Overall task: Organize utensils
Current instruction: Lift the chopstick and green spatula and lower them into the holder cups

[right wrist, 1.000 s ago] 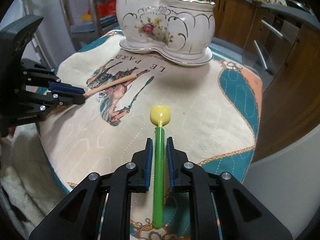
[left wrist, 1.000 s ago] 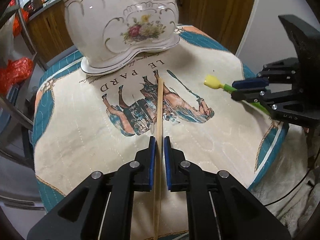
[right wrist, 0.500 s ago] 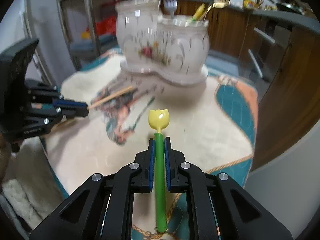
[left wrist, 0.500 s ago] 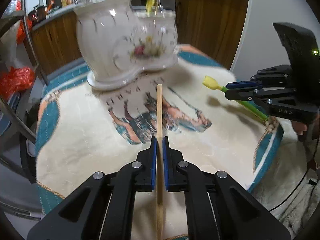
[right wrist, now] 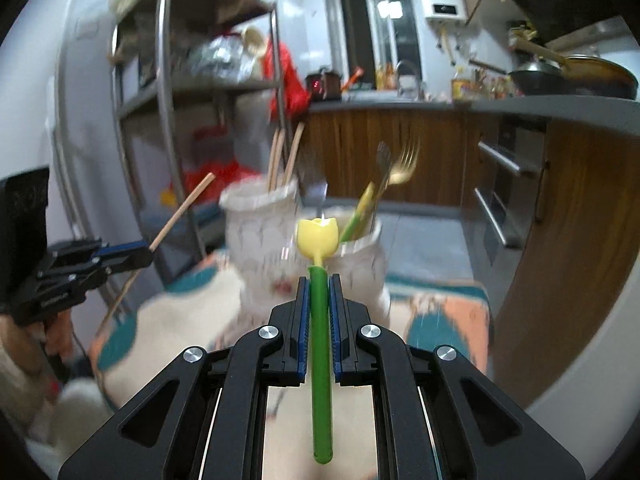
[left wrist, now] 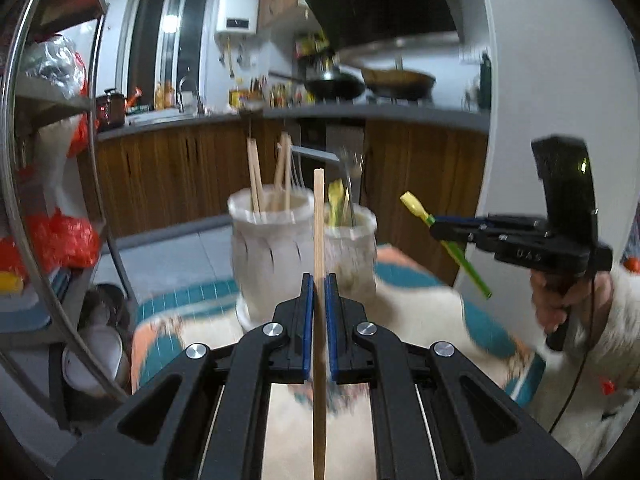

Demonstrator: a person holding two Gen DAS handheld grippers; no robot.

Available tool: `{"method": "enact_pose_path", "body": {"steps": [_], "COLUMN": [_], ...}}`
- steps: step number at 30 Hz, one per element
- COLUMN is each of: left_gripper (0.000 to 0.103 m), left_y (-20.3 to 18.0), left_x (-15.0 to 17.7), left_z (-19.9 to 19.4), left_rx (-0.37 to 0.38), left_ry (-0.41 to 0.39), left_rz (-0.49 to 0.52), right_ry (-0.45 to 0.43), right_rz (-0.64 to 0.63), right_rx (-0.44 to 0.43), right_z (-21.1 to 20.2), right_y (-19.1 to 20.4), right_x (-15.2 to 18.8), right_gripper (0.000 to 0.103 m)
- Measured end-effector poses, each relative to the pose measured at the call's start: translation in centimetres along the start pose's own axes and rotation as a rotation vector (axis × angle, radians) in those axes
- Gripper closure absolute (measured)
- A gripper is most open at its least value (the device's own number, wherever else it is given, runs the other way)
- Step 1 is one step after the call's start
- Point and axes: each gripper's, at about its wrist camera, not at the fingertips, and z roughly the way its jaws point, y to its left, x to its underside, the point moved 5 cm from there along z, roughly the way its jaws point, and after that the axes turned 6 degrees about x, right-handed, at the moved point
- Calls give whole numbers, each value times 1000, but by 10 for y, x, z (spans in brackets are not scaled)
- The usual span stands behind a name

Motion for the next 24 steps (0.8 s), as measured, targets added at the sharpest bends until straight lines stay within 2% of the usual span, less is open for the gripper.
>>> {"method": "enact_pose_path", "body": {"steps": [7, 13, 20, 24], "left_gripper": [97, 97, 97, 97], "left_y": [28, 44, 59, 59], "left_x": [-62, -101, -112, -107], "left_z": [20, 45, 77, 92], "left_rx": [-8, -21, -65, -125], "left_ry": [-156, -287, -370, -387], "left_rz": [-54, -102, -142, -107], "right_ry": [-125, -220, -281, -297], "right_rz": [98, 187, 247, 255], "right_rx": [-8, -66, -56, -49], "right_z": [20, 47, 78, 93], "right_y": [-13, -16, -27, -27], "right_x": [-48, -75, -80, -76], "right_gripper": [93, 93, 93, 93]}}
